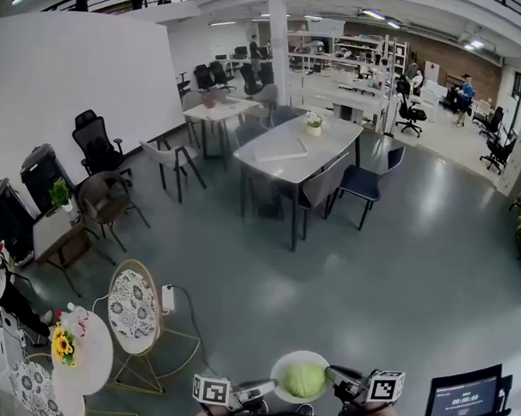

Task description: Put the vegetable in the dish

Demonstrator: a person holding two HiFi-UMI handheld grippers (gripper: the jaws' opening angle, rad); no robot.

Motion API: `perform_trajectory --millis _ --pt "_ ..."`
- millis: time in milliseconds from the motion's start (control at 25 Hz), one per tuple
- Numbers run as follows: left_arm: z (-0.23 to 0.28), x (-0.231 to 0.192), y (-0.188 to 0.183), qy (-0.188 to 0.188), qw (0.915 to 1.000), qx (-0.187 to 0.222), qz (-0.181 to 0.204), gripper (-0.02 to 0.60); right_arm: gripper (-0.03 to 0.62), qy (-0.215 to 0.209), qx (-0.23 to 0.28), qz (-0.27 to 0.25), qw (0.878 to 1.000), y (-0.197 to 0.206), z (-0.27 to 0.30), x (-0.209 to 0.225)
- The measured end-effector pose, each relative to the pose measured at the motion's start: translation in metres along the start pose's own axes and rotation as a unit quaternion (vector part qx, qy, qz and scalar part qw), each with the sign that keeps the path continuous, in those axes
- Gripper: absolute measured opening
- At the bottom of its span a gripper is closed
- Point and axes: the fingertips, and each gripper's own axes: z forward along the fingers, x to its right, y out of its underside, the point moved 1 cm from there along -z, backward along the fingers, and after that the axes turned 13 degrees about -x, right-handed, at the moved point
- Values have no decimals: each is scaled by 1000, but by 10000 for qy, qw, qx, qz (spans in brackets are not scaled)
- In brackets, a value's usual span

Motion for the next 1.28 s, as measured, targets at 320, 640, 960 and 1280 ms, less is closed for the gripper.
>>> perform_trajectory --millis 320,640,960,1280 --pt "34 0 0 -96 9999 57 -106 9 25 33 -40 33 10000 -9 -29 14" --pt "33 -10 -2 -176 9994 191 -238 9 25 -97 -138 151 9997 -11 -21 27" --pt "21 -56 -66 -91 9994 95 -323 9 25 58 -149 187 9997 -63 27 61" --pt "0 -86 -184 269 9995 -147 -120 9 25 397 193 107 9990 -159 85 75"
